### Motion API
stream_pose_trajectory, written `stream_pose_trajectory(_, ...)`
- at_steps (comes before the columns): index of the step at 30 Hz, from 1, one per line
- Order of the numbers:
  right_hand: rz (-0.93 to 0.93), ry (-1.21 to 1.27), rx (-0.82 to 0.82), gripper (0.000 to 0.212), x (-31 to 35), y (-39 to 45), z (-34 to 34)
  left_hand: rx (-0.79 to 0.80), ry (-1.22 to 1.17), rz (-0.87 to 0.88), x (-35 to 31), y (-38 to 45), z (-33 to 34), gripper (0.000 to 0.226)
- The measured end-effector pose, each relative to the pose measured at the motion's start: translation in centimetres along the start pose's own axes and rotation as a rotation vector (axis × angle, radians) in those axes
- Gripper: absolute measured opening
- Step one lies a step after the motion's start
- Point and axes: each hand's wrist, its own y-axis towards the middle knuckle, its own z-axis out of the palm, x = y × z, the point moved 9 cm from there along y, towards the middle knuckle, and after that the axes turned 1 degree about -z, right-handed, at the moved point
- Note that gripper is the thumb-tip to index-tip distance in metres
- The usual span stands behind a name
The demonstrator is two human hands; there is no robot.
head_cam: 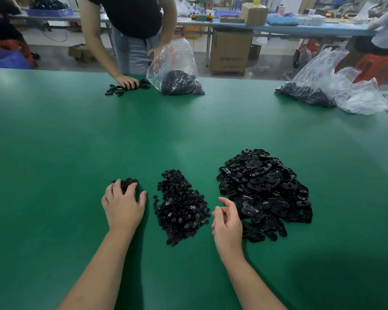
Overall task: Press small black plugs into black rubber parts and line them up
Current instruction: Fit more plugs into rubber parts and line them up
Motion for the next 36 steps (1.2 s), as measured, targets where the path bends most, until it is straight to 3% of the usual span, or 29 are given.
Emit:
stream_pose_trajectory(4, -0.003, -0.003, 0.009, 0.021, 0.1, 0.0, 0.0, 0.048, 0.002, -0.034, 0.8, -0.1, 0.6, 0.056)
stream_pose_trajectory(12, -0.006, -0.019, 0.023, 0.02, 0.3, -0.2, 0.2, 0.056, -0.011, -0.062, 2.5, 0.9, -0.2, 0.059)
stream_pose_trajectory(18, -0.004, -0.026, 0.023, 0.019, 0.3, -0.2, 0.2, -0.099, -0.289, -0.011, 0.9, -0.2, -1.5, 0.035)
stream_pose_trajectory(28, -0.018, -0.082, 0.026, 0.019, 0.8, -0.4, 0.3, 0.057, -0.347, 0.047, -1.9, -1.7, 1.1, 0.024)
stream_pose_trajectory(33, -0.023, -0.196, 0.103, 0.018, 1.5, -0.1, 0.5, 0.052, -0.338, 0.082, -2.1, -1.8, 1.1, 0.021)
stream_pose_trajectory(36, -0.079, -0.45, 0.168, 0.013, 2.8, 1.5, -0.2, 0.047, -0.333, 0.1, -2.2, -1.7, 0.9, 0.022)
